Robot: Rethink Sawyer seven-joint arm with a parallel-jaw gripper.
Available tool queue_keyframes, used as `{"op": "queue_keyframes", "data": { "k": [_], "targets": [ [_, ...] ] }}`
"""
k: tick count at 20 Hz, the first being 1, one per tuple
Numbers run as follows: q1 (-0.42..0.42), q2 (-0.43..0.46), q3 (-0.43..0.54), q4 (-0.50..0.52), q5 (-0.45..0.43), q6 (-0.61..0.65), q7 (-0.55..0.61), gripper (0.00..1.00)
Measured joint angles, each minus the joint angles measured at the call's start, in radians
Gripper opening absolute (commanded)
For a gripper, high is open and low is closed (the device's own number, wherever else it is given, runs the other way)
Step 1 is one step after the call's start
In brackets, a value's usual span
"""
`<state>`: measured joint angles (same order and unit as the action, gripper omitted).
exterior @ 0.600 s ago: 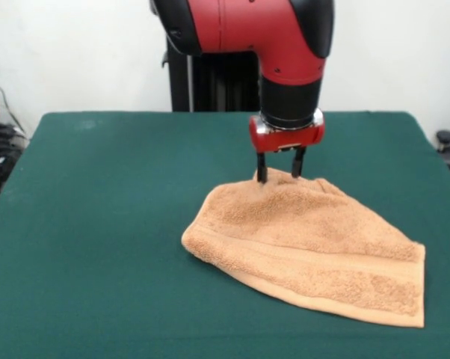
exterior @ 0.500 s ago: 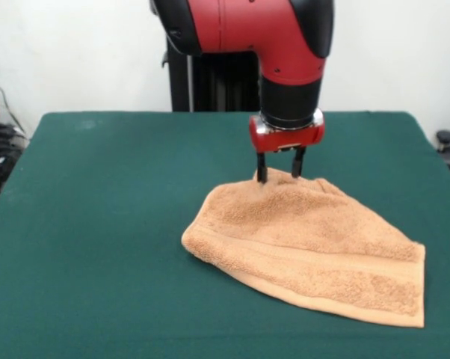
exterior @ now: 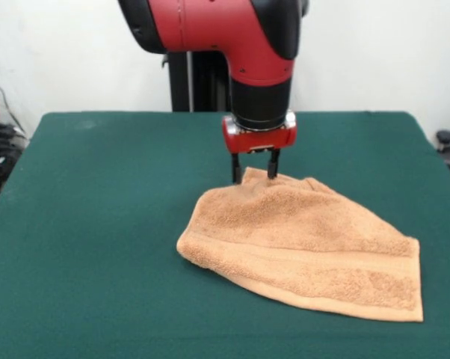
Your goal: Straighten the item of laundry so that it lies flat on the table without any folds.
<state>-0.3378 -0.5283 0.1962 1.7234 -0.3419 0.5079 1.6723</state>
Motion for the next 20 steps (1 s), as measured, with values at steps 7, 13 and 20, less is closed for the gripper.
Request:
{"op": "queue_keyframes", "data": {
  "k": [7,13,20],
  "targets": [
    [-0.001,0.003,0.000,0.000,0.000,0.000,0.000,1.00],
    [-0.001,0.004,0.000,0.000,0.000,0.000,0.000,1.00],
    [0.003,0.019,0.000,-0.003,-0.015,0.000,0.000,1.00]
  ]
}}
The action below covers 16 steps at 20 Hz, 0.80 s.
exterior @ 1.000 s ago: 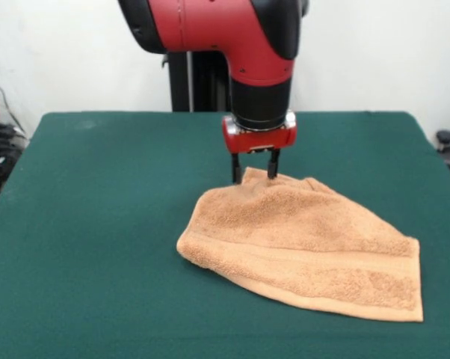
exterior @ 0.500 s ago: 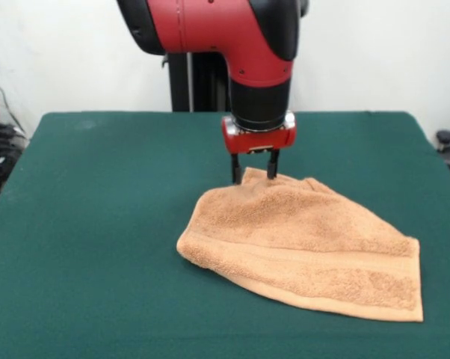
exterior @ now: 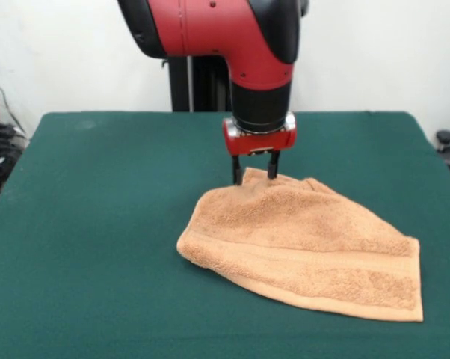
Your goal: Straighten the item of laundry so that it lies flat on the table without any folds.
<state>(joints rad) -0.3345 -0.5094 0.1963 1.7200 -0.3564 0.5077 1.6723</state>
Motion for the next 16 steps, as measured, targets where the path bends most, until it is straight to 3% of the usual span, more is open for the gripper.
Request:
{"op": "queue_keyframes", "data": {
  "k": [6,7,16],
  "targets": [
    [0.017,0.050,-0.007,-0.033,-0.032,-0.010,0.000,1.00],
    [0.019,0.052,-0.010,-0.037,-0.033,-0.010,0.000,0.00],
    [0.020,0.051,-0.011,-0.040,-0.033,-0.010,0.000,0.00]
  ]
}}
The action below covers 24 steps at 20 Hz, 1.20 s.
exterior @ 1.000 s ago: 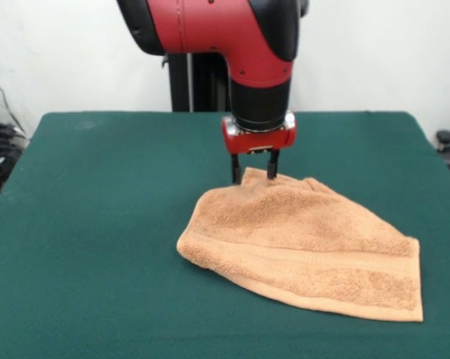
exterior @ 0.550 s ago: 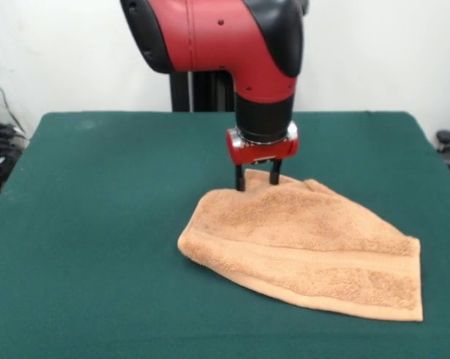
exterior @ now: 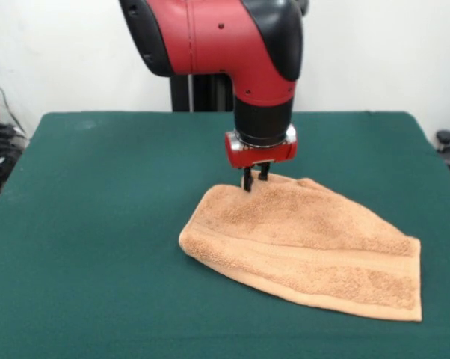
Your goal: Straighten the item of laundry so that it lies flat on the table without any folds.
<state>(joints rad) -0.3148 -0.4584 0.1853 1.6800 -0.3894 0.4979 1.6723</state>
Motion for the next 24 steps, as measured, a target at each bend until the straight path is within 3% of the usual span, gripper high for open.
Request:
{"op": "queue_keyframes", "data": {
  "k": [12,19,24],
  "targets": [
    [0.002,-0.005,-0.001,0.001,-0.006,-0.001,0.000,0.00],
    [-0.025,-0.034,-0.004,0.015,-0.097,-0.002,0.000,0.00],
    [-0.125,-0.058,-0.004,0.032,-0.196,-0.002,0.000,0.00]
  ]
}}
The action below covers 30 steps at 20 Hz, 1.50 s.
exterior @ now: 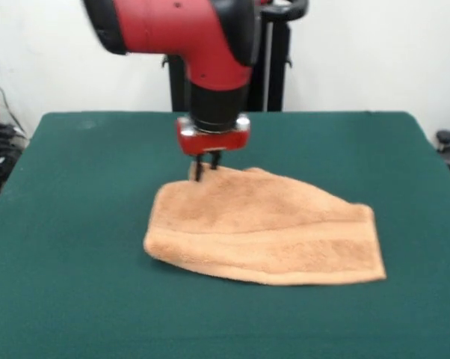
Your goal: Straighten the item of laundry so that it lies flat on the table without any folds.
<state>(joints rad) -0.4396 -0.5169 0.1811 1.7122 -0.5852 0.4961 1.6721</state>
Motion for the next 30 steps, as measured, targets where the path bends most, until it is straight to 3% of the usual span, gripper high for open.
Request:
{"op": "queue_keyframes", "data": {
  "k": [6,11,24,25,30],
  "targets": [
    [-0.187,-0.005,0.000,0.000,-0.129,0.000,-0.007,0.00],
    [-0.282,-0.009,0.000,0.000,-0.178,0.003,-0.041,0.00],
    [-0.335,-0.039,0.009,0.042,-0.192,0.008,-0.056,0.00],
    [-0.335,-0.031,0.010,0.043,-0.192,0.008,-0.056,1.00],
    [-0.338,-0.025,0.013,0.048,-0.192,0.008,-0.056,1.00]
  ]
}}
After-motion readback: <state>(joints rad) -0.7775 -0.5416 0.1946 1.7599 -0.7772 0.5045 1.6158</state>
